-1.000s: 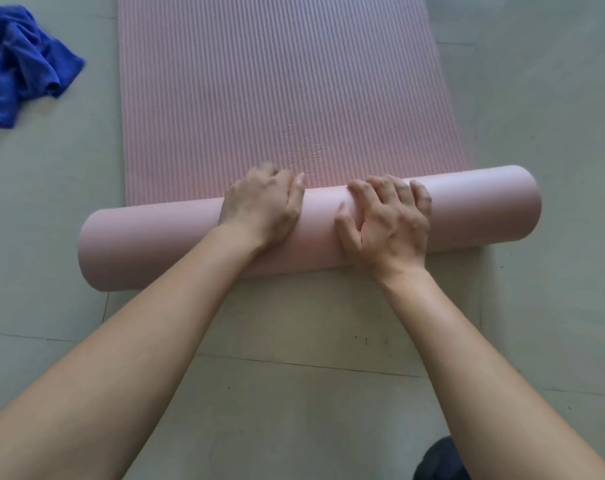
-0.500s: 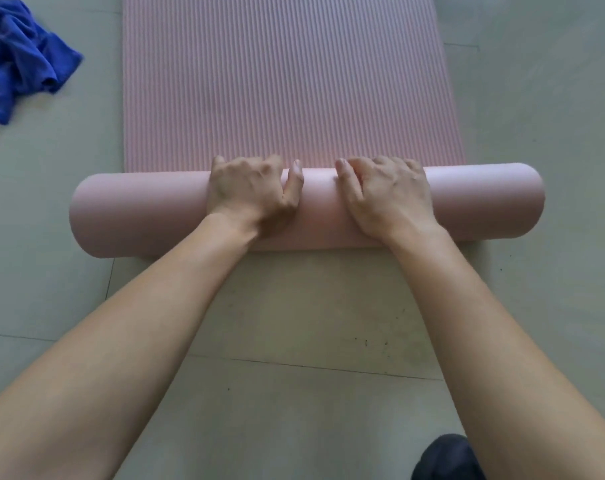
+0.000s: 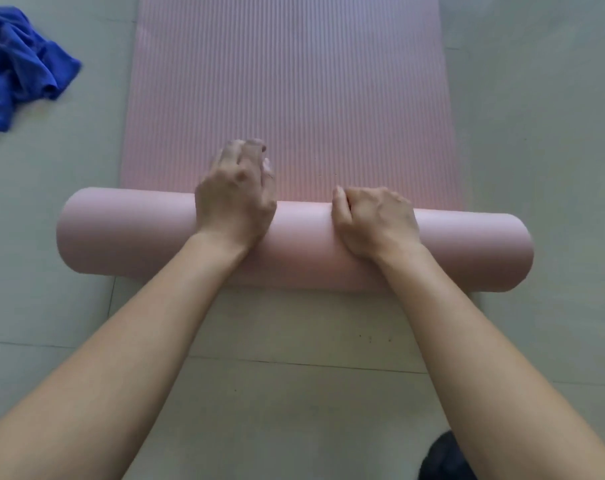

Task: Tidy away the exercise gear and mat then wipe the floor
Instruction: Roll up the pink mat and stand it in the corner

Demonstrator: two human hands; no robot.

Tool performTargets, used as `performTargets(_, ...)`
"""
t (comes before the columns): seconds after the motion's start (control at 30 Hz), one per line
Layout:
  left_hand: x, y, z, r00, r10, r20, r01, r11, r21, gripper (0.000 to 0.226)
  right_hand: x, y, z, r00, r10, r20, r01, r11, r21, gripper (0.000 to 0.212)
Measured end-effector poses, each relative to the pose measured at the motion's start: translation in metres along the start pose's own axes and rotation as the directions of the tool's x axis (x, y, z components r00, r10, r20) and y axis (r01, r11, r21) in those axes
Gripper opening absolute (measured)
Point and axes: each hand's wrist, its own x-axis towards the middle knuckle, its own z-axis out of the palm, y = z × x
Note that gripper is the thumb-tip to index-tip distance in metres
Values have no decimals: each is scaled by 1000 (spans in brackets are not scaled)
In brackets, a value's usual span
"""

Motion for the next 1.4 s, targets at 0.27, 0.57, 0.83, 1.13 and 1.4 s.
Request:
performTargets(0.27,5,4,10,965,29,259,-103,955,278,64,30,-4,1,929,90,-360,-59,994,97,44)
performTargets(0.57,77,21,-1,868,-98,487,-56,954,293,63,-17,10,9,958,-7,-288,-9,999,-53,54)
performTargets(0.83,10,-1,2,922,-48,384,-13,988,155,46,-28,-1,-3,998,-48,-50,44,996,-79,46)
performTargets(1.13,-12,3,-1,968,85,237,-163,929,331,67,44,-3,-10,924,132,-358,-110,991,81,44)
performTargets(1.4,73,17,-5,890,-27,454,-115,952,283,66,-25,18,6,972,17,-235,-29,998,-47,61)
